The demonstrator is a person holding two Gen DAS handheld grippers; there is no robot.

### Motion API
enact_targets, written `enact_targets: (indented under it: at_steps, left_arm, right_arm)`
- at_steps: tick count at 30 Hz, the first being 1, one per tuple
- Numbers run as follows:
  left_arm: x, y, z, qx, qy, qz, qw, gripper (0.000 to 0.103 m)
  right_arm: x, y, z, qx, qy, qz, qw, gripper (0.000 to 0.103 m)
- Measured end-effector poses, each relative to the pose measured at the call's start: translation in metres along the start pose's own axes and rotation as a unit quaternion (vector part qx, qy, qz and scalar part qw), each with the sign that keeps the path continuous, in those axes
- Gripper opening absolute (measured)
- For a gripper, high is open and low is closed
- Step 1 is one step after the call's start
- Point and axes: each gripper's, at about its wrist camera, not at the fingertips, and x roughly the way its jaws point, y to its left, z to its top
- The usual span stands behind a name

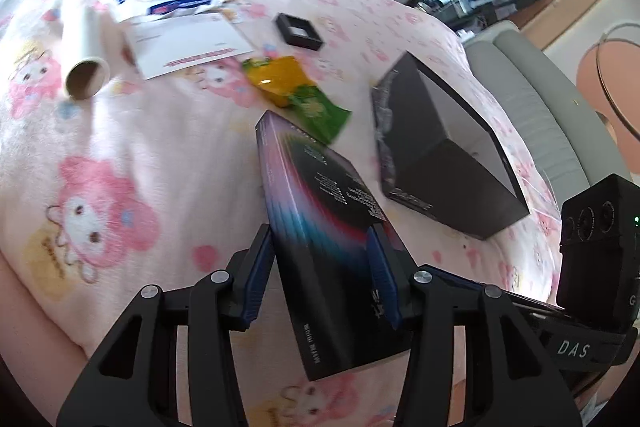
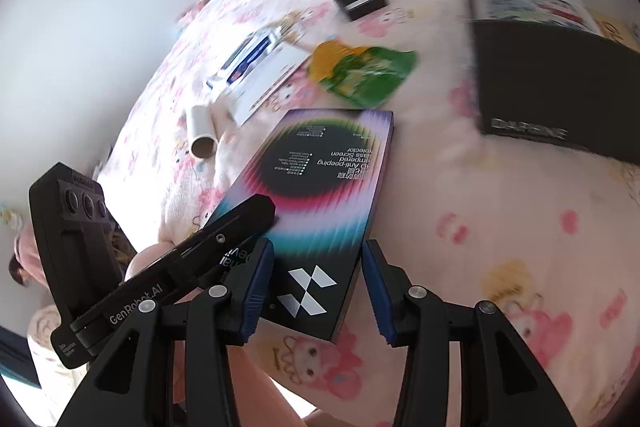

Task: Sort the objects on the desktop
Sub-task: 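Lift the Smart Devil box with the right gripper toward the DAPHNE box, then lower the Smart Devil box into the DAPHNE box beside the GLASS PRO box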

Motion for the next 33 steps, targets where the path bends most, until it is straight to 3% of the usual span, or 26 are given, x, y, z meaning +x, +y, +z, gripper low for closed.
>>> enact_targets:
  at_steps: [4, 9, 14, 18, 21, 26, 33]
  left_arm:
    - [0.002, -0.022, -0.003, 0.021, 0.006, -0.006, 0.9997, 0.048]
    - [0.015, -0.023, -0.013, 0.018, 0.036, 0.000, 0.9992, 0.048]
    - [0.027, -0.009, -0.022, 0.016, 0.063, 0.053, 0.9965, 0.046]
    - [0.039, -0.001, -0.024, 0.024, 0.086, 0.072, 0.9934, 0.046]
    - [0.045, 0.000, -0.027, 0.027, 0.093, 0.062, 0.9934, 0.046]
    - [0.047, -0.007, -0.032, 0.049, 0.090, 0.067, 0.9925, 0.049]
    - [0.028, -0.019, -0.026, 0.048, 0.072, 0.043, 0.9953, 0.049]
  right_arm:
    - [-0.019, -0.016, -0.003, 0.016, -0.020, 0.003, 1.000, 0.041]
    - [-0.018, -0.031, -0.011, 0.026, -0.011, 0.001, 1.000, 0.041]
    - [0.001, -0.043, -0.020, 0.037, 0.012, 0.004, 0.999, 0.042]
    - [0.017, -0.055, -0.024, 0.045, 0.035, -0.005, 0.998, 0.042]
    - [0.032, -0.064, -0.029, 0.053, 0.058, -0.005, 0.997, 0.043]
    - [0.045, -0.069, -0.035, 0.062, 0.063, 0.048, 0.995, 0.047]
    - [0.021, -0.065, -0.032, 0.070, 0.026, 0.054, 0.996, 0.045]
